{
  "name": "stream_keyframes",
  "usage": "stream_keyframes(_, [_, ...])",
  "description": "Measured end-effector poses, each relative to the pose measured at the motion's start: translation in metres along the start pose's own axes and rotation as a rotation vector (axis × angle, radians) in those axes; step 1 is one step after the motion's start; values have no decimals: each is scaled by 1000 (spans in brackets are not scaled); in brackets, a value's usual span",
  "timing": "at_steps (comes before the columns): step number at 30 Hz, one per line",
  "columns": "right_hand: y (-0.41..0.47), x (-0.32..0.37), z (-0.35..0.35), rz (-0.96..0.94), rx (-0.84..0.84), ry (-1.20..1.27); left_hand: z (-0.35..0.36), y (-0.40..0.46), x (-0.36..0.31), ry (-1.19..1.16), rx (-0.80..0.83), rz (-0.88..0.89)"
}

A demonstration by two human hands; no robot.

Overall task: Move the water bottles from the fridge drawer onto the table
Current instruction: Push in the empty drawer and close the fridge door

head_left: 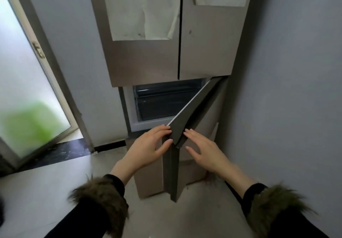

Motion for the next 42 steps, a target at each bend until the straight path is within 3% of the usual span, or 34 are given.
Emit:
stream_keyframes(7, [76, 31, 33, -101, -2, -23, -28, 15, 52, 262, -26, -130])
stream_keyframes(10, [115, 40, 48, -213, 12, -158, -31, 31, 75, 334, -45, -186])
stream_keyframes(15, [178, 42, 66, -367, -131, -358, -33, 51, 122, 400, -59, -256])
stream_keyframes(21, [232, 43, 88, -487, -198, -363, -35, 75, 164, 446, -91, -298])
stream_keyframes(28, [281, 44, 111, -525, -295, -380, -32, 102, 206, 523, -159, -320])
stream_keyframes(33, [306, 39, 121, -556, -374, -438, -32, 116, 236, 644, -201, -221])
stream_keyframes(42, [348, 32, 122, -405, -415, -548, -43, 145, 275, 708, -257, -222])
Point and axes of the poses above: each hand's wrist, its own y-axis towards the middle knuckle, its own z-axis out of the palm, x = y × z, the point moved 4 cm from there along y, towards the middle knuckle, and after that the axes turned 7 degrees about -x, right-handed, at the moved point
